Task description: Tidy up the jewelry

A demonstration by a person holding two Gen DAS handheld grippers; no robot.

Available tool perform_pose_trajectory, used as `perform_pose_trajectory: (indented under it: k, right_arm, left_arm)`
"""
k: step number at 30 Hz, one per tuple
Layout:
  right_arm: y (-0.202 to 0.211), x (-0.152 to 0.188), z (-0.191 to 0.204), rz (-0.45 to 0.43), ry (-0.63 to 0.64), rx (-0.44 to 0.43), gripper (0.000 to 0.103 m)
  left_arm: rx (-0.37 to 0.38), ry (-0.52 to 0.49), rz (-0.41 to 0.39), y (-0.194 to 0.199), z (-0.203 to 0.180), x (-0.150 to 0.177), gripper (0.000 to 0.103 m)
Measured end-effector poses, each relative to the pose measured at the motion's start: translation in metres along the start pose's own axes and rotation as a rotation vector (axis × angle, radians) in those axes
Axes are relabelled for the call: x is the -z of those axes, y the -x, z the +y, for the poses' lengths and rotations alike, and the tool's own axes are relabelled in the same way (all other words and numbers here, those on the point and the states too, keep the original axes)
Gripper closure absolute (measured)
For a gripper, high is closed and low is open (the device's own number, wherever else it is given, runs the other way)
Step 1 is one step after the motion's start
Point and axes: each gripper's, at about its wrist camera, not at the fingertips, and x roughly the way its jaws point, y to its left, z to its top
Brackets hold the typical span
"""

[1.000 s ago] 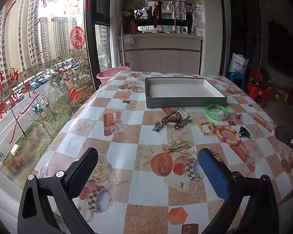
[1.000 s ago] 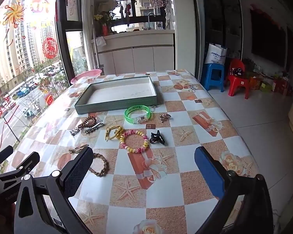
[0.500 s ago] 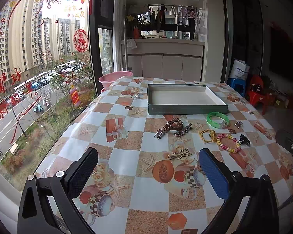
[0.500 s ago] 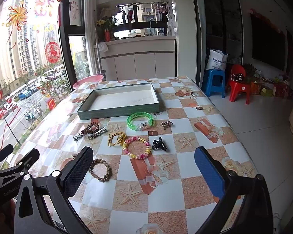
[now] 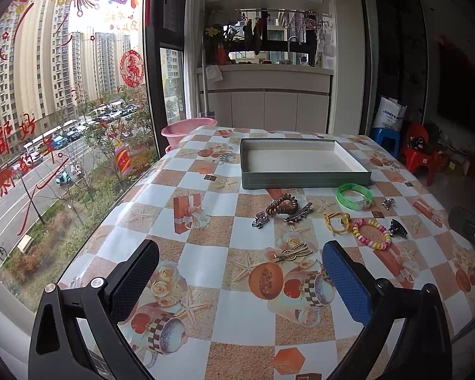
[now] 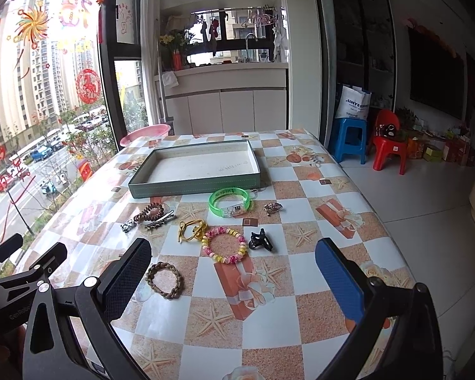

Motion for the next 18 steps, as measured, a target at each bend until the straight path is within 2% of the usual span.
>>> perform_pose_trajectory:
  k: [18]
  right_arm:
    - [0.0002,-0.0006,0.0,0.0,-0.001,-0.009,0.0]
  left_arm:
    - [-0.005,-0.007,-0.003,0.0009,-0.0021,-0.0008,0.0]
